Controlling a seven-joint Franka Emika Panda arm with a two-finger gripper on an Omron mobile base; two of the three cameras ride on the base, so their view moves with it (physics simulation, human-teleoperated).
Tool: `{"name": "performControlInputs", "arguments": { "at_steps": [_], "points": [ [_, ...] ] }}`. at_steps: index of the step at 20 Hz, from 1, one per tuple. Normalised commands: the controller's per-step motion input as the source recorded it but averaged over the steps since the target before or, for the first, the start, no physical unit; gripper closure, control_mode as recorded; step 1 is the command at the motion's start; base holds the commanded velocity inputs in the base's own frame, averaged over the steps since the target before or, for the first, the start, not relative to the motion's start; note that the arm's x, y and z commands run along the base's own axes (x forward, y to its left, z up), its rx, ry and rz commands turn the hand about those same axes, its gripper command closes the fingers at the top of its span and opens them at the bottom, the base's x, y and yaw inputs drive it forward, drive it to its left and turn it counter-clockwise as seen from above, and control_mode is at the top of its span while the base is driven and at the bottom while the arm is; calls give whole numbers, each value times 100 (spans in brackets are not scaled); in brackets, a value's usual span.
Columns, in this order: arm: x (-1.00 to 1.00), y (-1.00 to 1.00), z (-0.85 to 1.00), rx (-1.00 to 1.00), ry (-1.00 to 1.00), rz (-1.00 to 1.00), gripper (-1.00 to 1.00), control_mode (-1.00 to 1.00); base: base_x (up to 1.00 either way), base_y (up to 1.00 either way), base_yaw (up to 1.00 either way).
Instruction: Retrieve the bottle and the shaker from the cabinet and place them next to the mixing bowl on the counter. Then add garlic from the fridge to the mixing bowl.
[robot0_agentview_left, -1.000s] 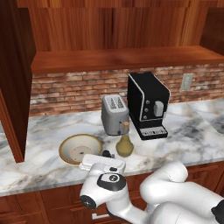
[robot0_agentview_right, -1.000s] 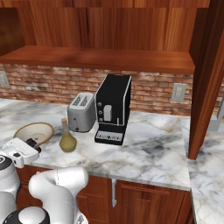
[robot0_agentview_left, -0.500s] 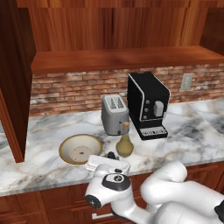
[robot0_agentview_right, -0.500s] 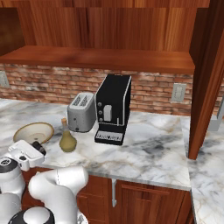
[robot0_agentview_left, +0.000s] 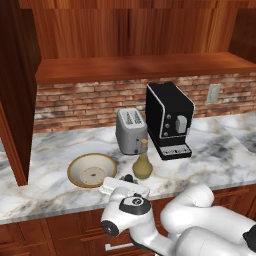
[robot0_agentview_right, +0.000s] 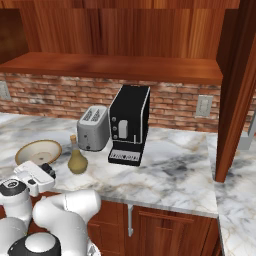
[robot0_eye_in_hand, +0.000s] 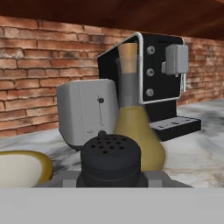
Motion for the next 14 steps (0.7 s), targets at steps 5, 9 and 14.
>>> {"name": "performControlInputs", "arguments": {
  "at_steps": [5, 9, 14],
  "points": [
    [21, -6, -18, 5, 0, 0, 100, -100, 0, 0, 0],
    [23, -10, -17, 4, 0, 0, 100, -100, 0, 0, 0],
    [27, -13, -20, 0, 0, 0, 100, -100, 0, 0, 0]
  ]
}}
